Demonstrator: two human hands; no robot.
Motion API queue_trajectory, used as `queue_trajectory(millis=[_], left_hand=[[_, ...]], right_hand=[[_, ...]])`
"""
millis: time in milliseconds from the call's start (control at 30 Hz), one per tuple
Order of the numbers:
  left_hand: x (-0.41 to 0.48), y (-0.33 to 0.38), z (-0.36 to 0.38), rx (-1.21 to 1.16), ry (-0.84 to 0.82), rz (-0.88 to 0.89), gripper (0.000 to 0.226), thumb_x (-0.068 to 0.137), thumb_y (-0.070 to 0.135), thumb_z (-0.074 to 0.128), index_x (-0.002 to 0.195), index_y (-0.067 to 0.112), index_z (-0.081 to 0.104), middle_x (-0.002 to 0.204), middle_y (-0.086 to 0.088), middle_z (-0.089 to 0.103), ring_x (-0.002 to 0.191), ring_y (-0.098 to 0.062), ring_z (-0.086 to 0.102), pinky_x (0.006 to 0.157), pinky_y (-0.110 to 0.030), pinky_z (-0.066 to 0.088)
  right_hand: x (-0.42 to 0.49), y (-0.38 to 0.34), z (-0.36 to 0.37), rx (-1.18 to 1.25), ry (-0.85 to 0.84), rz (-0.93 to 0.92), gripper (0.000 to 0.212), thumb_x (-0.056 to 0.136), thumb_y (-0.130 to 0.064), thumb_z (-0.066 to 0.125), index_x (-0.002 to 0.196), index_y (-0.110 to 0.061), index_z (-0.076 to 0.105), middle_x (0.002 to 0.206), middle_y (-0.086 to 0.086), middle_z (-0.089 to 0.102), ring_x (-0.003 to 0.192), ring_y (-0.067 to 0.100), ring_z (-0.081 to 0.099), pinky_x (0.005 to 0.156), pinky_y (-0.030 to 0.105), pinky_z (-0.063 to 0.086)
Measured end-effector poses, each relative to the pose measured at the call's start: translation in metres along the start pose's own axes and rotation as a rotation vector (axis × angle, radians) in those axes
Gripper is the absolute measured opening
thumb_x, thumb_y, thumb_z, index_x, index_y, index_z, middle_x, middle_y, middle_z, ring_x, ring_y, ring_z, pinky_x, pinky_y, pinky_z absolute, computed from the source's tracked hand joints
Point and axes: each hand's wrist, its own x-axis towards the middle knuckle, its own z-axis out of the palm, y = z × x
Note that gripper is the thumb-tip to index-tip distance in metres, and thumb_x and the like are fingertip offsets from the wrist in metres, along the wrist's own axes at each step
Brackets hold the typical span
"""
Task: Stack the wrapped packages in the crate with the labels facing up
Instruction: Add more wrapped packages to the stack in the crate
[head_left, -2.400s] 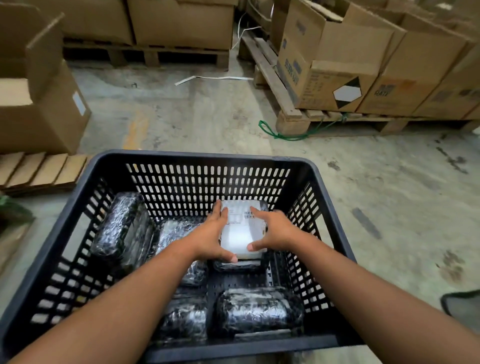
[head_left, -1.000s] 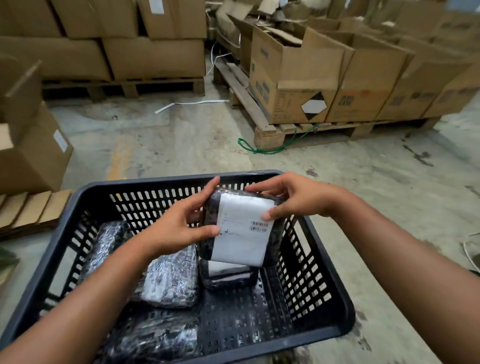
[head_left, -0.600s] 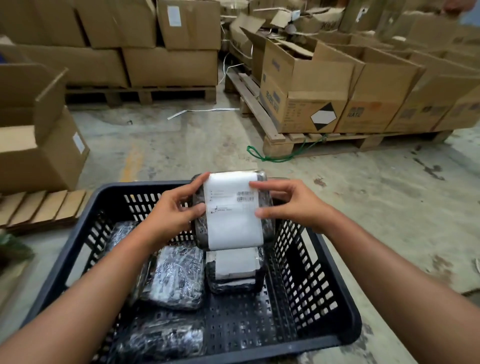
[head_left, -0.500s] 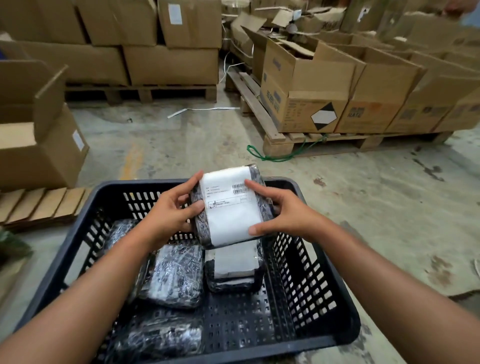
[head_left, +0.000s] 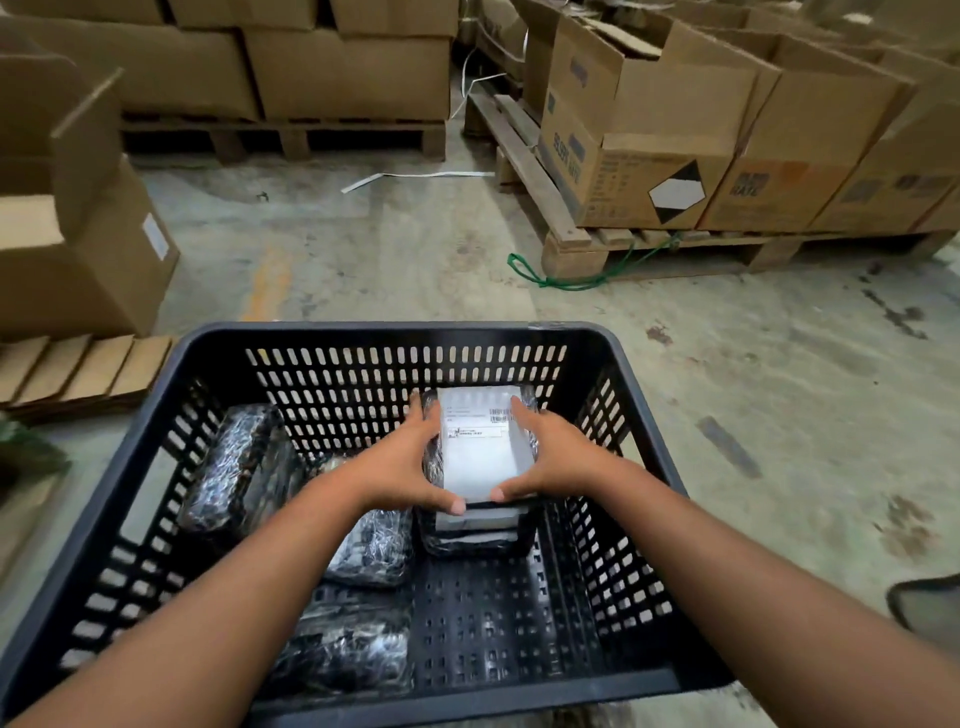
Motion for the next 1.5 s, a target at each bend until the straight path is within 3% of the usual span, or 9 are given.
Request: queue_trajectory(millis=[200, 367, 467, 667, 833, 1033, 1200, 1367, 1500], left_hand=[[0.014, -0.001, 0.007, 0.030, -0.025, -0.023, 0.151, 0.060, 0.049, 0.093, 0.158, 0.021, -0.018, 0.162, -0.002, -0.035, 0.154, -0.024, 0.000, 0.116, -0.025, 0.005], [0.004, -0.006, 0.003, -0.042, 0.032, -0.004, 0.146, 0.057, 0.045, 0.095, 0.161, 0.026, -0.006, 0.166, -0.003, -0.023, 0.154, -0.022, -0.009, 0.120, -0.031, 0.000], [-0.010, -0.006, -0.021, -0.045, 0.067, -0.010, 0.132, 0.057, 0.049, 0.095, 0.161, 0.035, 0.014, 0.169, -0.003, -0.013, 0.155, -0.029, 0.001, 0.120, -0.037, 0.008], [-0.057, -0.019, -0.089, 0.048, 0.216, -0.030, 0.102, 0.064, 0.052, 0.089, 0.152, 0.042, 0.038, 0.169, 0.003, 0.018, 0.153, -0.026, 0.020, 0.121, -0.050, 0.015], [-0.088, -0.047, -0.113, 0.181, 0.241, -0.115, 0.102, 0.067, 0.050, 0.089, 0.154, 0.035, 0.039, 0.169, 0.002, 0.015, 0.155, -0.026, 0.015, 0.124, -0.048, 0.017], [-0.107, -0.060, -0.103, 0.274, 0.113, -0.236, 0.109, 0.070, 0.044, 0.088, 0.158, 0.033, 0.025, 0.170, 0.004, -0.004, 0.155, -0.027, -0.010, 0.124, -0.055, 0.006], [-0.110, -0.060, -0.095, 0.487, 0.001, -0.330, 0.123, 0.072, 0.030, 0.089, 0.161, 0.022, 0.005, 0.166, -0.005, -0.022, 0.151, -0.031, -0.022, 0.124, -0.057, 0.005], [-0.109, -0.059, -0.090, 0.579, -0.005, -0.365, 0.124, 0.075, 0.016, 0.085, 0.159, 0.010, -0.006, 0.164, -0.010, -0.027, 0.149, -0.035, -0.025, 0.125, -0.052, 0.003], [-0.109, -0.058, -0.092, 0.569, -0.001, -0.367, 0.125, 0.074, 0.011, 0.085, 0.159, 0.011, -0.007, 0.164, -0.007, -0.027, 0.150, -0.034, -0.024, 0.125, -0.051, 0.003]], right_hand=[[0.014, 0.005, -0.009, -0.076, -0.063, 0.059, 0.136, 0.062, -0.044, 0.095, 0.163, -0.016, 0.009, 0.167, 0.007, 0.028, 0.150, 0.030, 0.029, 0.117, 0.033, 0.028], [0.017, -0.002, -0.009, -0.156, -0.106, 0.062, 0.137, 0.061, -0.049, 0.094, 0.163, -0.015, 0.011, 0.167, 0.006, 0.026, 0.150, 0.028, 0.029, 0.118, 0.034, 0.028], [0.017, -0.013, -0.025, -0.293, -0.185, 0.046, 0.134, 0.063, -0.056, 0.091, 0.163, -0.016, 0.012, 0.168, 0.005, 0.024, 0.151, 0.027, 0.029, 0.121, 0.037, 0.027], [0.016, -0.079, -0.044, -0.443, -0.026, -0.136, 0.096, 0.074, -0.055, 0.084, 0.154, -0.024, 0.042, 0.160, 0.000, 0.043, 0.143, 0.024, 0.044, 0.116, 0.041, 0.034], [0.030, -0.135, 0.032, -0.132, -0.083, -0.365, 0.069, 0.080, -0.032, 0.086, 0.142, -0.026, 0.056, 0.142, 0.001, 0.062, 0.115, 0.016, 0.066, 0.102, 0.035, 0.052], [0.049, -0.117, 0.151, -0.385, -0.261, -0.418, 0.086, 0.082, -0.030, 0.081, 0.155, -0.025, 0.037, 0.155, 0.014, 0.039, 0.140, 0.033, 0.043, 0.116, 0.045, 0.039], [0.050, -0.087, 0.183, -0.697, -0.161, -0.532, 0.106, 0.079, -0.044, 0.082, 0.161, -0.021, 0.018, 0.168, 0.023, 0.004, 0.154, 0.043, 0.006, 0.123, 0.058, 0.017], [0.045, -0.084, 0.189, -0.839, -0.161, -0.513, 0.115, 0.080, 0.010, 0.065, 0.162, -0.028, -0.007, 0.168, 0.018, -0.016, 0.155, 0.040, -0.014, 0.121, 0.066, 0.006], [0.045, -0.098, 0.182, -0.837, -0.188, -0.507, 0.110, 0.089, 0.013, 0.057, 0.161, -0.036, -0.009, 0.169, 0.018, -0.014, 0.153, 0.048, -0.007, 0.121, 0.066, 0.014]])
